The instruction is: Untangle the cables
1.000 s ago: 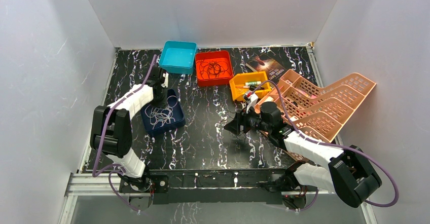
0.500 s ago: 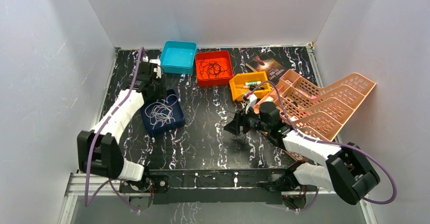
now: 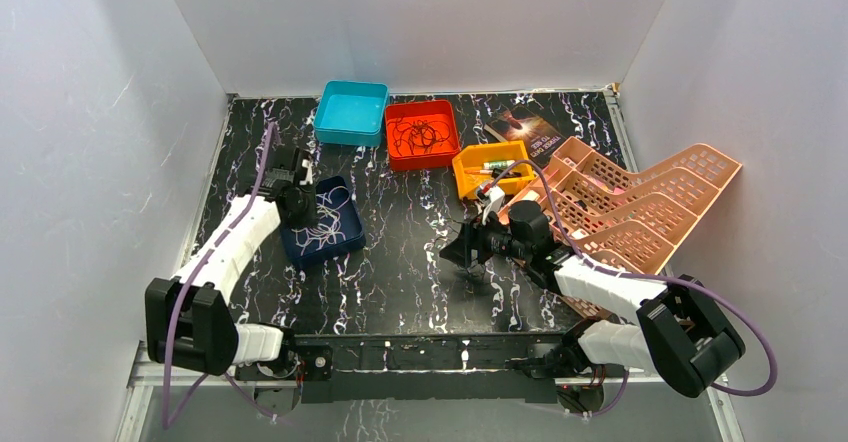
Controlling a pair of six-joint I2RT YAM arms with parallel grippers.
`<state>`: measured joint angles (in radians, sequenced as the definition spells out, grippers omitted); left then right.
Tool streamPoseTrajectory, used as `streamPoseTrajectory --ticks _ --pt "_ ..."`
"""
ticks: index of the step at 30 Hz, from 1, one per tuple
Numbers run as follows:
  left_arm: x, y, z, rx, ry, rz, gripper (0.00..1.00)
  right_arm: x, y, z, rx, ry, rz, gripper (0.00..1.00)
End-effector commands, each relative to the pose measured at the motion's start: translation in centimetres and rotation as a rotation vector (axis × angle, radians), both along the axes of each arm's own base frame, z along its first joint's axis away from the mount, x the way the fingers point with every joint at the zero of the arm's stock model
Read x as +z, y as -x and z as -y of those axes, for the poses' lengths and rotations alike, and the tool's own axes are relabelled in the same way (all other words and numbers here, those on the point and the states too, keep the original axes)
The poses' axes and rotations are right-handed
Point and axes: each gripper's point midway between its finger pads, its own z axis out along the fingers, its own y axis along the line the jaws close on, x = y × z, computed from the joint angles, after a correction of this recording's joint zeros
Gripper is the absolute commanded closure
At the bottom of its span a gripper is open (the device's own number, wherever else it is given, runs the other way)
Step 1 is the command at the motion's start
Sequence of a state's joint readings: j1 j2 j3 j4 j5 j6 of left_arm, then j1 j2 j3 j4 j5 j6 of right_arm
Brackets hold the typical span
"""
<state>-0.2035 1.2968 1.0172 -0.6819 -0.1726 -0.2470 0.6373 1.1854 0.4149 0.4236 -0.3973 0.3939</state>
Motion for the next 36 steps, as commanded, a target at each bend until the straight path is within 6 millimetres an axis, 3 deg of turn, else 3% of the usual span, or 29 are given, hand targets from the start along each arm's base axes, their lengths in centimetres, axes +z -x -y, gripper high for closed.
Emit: streamPoseTrajectory --ticks 1,9,16,20,22,25,31,36 --pt "-2.2 1.5 0.4 0.01 0.036 -0.087 0.8 2.1 -0.5 -1.0 0.019 -0.058 0.056 0.29" --pt "-6.0 0.9 0.1 0.007 -0.003 -0.158 0.94 2.2 -0.4 -0.6 0.008 -0.049 0.066 0.29" --pt "-5.6 -1.5 -0.9 0.002 -0.085 -0.128 0.98 2.4 -0.4 -0.4 0.002 -0.044 0.07 0.29" --pt "-3.8 -2.2 -0.4 -0.027 -0.057 -0.073 0.93 2.8 -0.6 -0.1 -0.018 -0.034 0.079 0.29" --pt "-2.6 -2.2 0.2 -0.048 -0.023 -0.038 0.79 3.1 -0.8 0.0 -0.032 -0.025 0.078 0.28" --pt "-0.7 -1.8 0.5 -0.059 0.007 0.013 0.69 3.0 -1.7 0.9 -0.108 0.025 0.049 0.28" --pt "3.8 -0.9 1.5 -0.104 0.077 0.139 0.62 1.1 -4.0 5.3 -0.397 0.227 -0.045 0.27" --pt "7.2 -0.7 2.9 -0.154 0.163 0.262 0.53 0.4 -4.2 6.0 -0.399 0.357 -0.075 0.26"
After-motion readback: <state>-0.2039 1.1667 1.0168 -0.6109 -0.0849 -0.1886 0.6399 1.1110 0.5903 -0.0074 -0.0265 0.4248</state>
